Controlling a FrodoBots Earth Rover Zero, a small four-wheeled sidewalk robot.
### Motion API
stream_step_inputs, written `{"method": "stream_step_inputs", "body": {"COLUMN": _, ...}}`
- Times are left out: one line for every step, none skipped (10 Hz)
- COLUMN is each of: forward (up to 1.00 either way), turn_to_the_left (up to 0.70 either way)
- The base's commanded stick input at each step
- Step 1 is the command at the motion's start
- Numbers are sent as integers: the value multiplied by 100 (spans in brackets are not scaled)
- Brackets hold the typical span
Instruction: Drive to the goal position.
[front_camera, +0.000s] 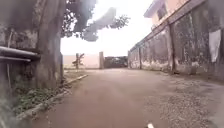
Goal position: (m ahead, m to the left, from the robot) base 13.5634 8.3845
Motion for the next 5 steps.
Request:
{"method": "stream_step_inputs", "body": {"forward": 70, "turn_to_the_left": 0}}
{"method": "stream_step_inputs", "body": {"forward": 70, "turn_to_the_left": 0}}
{"method": "stream_step_inputs", "body": {"forward": 70, "turn_to_the_left": 0}}
{"method": "stream_step_inputs", "body": {"forward": 70, "turn_to_the_left": 0}}
{"method": "stream_step_inputs", "body": {"forward": 70, "turn_to_the_left": 0}}
